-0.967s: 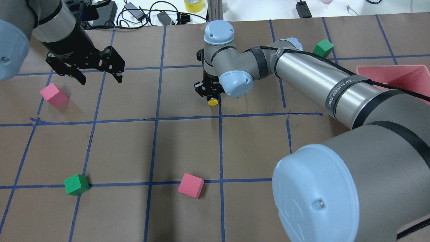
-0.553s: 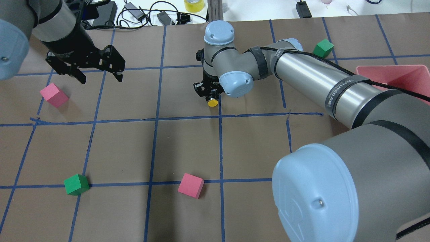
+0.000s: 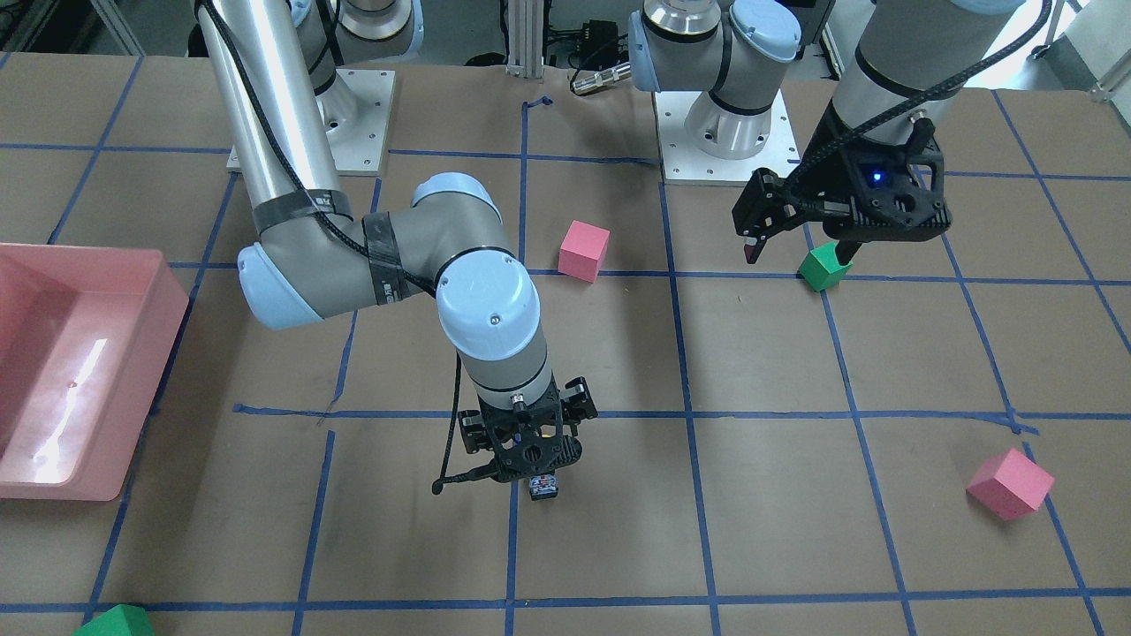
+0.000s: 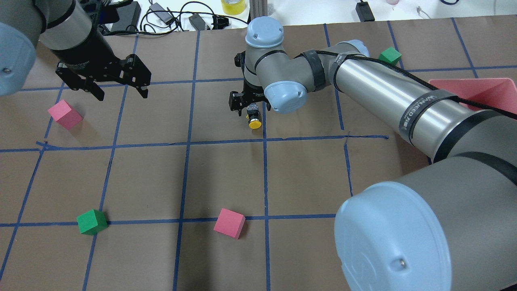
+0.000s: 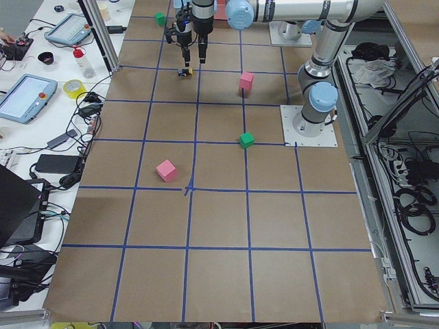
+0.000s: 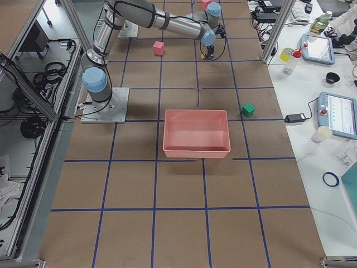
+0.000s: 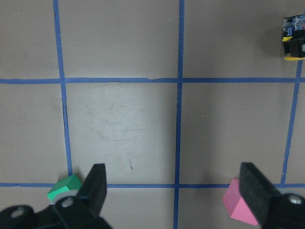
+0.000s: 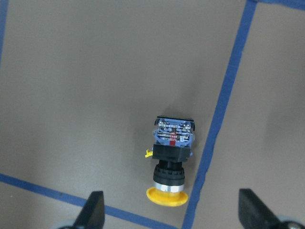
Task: Align button upright
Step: 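Raise the right gripper away while the left gripper reaches over the switch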
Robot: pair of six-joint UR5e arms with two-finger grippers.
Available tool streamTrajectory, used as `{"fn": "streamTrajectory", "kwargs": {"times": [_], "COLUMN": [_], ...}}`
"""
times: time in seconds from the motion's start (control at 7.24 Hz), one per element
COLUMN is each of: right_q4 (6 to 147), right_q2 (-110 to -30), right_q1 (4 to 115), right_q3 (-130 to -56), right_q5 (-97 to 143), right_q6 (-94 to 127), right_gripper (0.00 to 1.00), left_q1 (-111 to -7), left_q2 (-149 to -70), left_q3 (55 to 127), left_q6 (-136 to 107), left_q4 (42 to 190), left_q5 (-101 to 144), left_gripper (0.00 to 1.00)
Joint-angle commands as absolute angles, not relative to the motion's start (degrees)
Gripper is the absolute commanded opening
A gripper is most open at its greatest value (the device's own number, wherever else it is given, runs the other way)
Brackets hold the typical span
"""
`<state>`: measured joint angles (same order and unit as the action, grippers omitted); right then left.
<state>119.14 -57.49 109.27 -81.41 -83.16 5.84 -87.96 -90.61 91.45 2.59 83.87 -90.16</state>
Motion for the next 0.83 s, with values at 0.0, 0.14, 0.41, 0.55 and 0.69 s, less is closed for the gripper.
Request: {"fn": "streamTrajectory", "kwargs": {"times": [0.0,0.14,0.41,0.55,0.69], "right_q4": [112.6,110.6,98.6,95.3,95.0], "right_q2": [-66.4,-70.6,-77.0,-79.2,-80.0], "right_q1": [107.4,104.9,96.1,91.9,89.4], "right_q3": [-83.0,-83.3,-83.4,-83.4,-83.4], "right_q5": [-83.8,-84.3,-84.5,-84.5,-84.5], "right_q6": [5.5,5.5,-2.6,-7.2,-7.5], "right_gripper": [1.00,1.00,1.00,1.00,1.00], "left_q1": [-96.3,-99.9,-101.9,-104.6,-107.9], "left_q2": [-91.7,-92.0,-91.1,-91.8,-92.7], "left_q3": [95.1,99.7,106.3,109.2,111.8], "left_q6": [-1.9,-4.1,-5.8,-9.4,-13.1], "left_q4": [72.6,63.5,54.8,47.6,44.5], "left_q5": [-91.0,-91.7,-91.9,-92.8,-95.2], "left_gripper": [1.00,1.00,1.00,1.00,1.00]}}
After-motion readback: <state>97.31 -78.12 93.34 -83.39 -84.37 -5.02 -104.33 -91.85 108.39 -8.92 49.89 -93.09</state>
